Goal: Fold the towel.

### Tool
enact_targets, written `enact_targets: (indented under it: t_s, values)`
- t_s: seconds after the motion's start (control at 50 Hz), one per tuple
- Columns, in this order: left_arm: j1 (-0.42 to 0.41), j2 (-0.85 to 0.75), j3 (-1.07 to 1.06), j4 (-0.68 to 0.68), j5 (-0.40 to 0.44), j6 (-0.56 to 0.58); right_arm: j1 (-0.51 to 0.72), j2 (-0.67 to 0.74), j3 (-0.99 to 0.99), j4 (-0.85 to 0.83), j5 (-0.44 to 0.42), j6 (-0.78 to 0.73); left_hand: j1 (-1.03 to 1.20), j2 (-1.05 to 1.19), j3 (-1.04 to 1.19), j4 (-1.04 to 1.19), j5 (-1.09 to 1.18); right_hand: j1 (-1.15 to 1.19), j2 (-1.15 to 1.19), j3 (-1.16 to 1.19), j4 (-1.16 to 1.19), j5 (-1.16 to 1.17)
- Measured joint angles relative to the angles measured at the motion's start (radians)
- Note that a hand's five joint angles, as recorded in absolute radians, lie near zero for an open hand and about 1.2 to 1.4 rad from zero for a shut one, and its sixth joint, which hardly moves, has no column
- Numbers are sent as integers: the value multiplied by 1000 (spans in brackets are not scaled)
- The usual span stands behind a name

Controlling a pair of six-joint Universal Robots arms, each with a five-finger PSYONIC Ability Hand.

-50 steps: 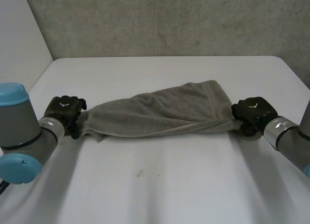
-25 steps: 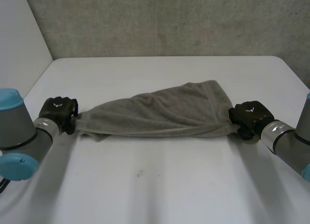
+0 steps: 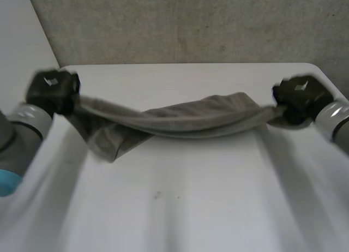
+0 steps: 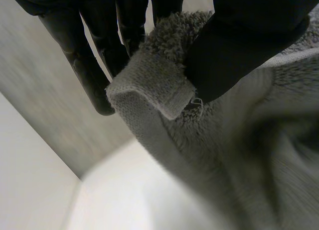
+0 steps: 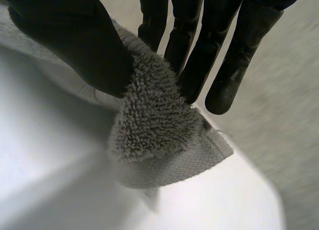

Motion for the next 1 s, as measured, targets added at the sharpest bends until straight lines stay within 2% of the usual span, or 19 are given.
enact_targets:
  t_s: [0.08, 0.1, 0.18, 0.28, 0.34, 0.36, 0.48, 0.54, 0.68, 0.74, 0.76, 0.8, 0.86, 0.88, 0.9, 0.92, 0.94, 1.0]
  values:
    - [-7, 85, 14, -34, -11, -23, -9, -82, -53, 80, -5, 0, 0, 0, 0, 0, 0, 0, 1, 0, 3, 0]
    - [-11, 173, 49, -91, -19, -43, -19, -144, -102, 143, -8, 0, 0, 0, 0, 0, 0, 0, 1, 0, 3, 0]
    - [-11, 267, 116, -187, -23, -58, -45, -248, -230, 243, -12, 2, 0, 1, 1, 0, 1, 0, 1, 0, 3, 0]
    - [-11, 332, 282, -370, -26, -63, -64, -324, -397, 302, -10, 2, 0, 1, 2, 1, 5, 0, 5, 4, 4, 0]
    - [-12, 334, 316, -408, -26, -63, -65, -329, -419, 312, -10, 1, 0, 1, 2, 1, 5, 0, 5, 4, 4, 0]
    - [-12, 322, 378, -486, -27, -63, -66, -324, -447, 339, -13, -10, 0, 1, 2, 1, 5, 0, 5, 4, 4, 0]
    - [-12, 222, 452, -643, -29, -62, -57, -223, -434, 408, -6, -115, 0, 1, 2, 1, 5, 0, 5, 4, 4, 0]
    - [-13, 140, 466, -695, -30, -60, -53, -138, -415, 435, 3, -192, 6, 1, 2, 1, 5, 0, 5, 4, 4, 0]
    - [-39, -92, 566, -728, -38, -58, -42, 42, -424, 437, 30, -267, 6, 1, 2, 1, 5, 0, 5, 4, 4, 0]
    - [-58, -177, 644, -728, -51, -57, -30, 102, -457, 410, 50, -266, 6, 1, 2, 1, 5, 0, 5, 4, 4, 0]
    - [-85, -277, 772, -725, -76, -56, -7, 161, -512, 349, 86, -251, 6, 1, 2, 1, 5, 0, 5, 4, 4, 0]
    - [-103, -344, 890, -720, -97, -56, 15, 198, -561, 288, 120, -231, 8, 1, 2, 1, 5, 0, 5, 4, 4, 0]
    - [-130, -447, 1085, -711, -130, -57, 44, 228, -641, 132, 193, -184, 10, 1, 2, 1, 5, 0, 5, 4, 4, 0]
    - [-130, -447, 1085, -711, -130, -57, 44, 228, -641, 132, 193, -184, 10, 1, 2, 1, 5, 0, 5, 4, 4, 0]
    - [-145, -503, 1192, -706, -147, -57, 54, 230, -668, 42, 228, -159, 10, 2, 2, 1, 7, 0, 5, 4, 4, 0]
    - [-145, -503, 1192, -706, -147, -57, 54, 230, -668, 42, 228, -159, 10, 2, 2, 1, 7, 0, 5, 4, 4, 0]
    - [-161, -565, 1334, -681, -169, -64, 66, 210, -695, -136, 284, -110, 10, 2, 3, 1, 8, 0, 5, 4, 4, 0]
    - [-171, -576, 1471, -589, -189, -97, 72, 165, -676, -297, 318, -66, 10, 2, 3, 1, 8, 0, 5, 4, 4, 0]
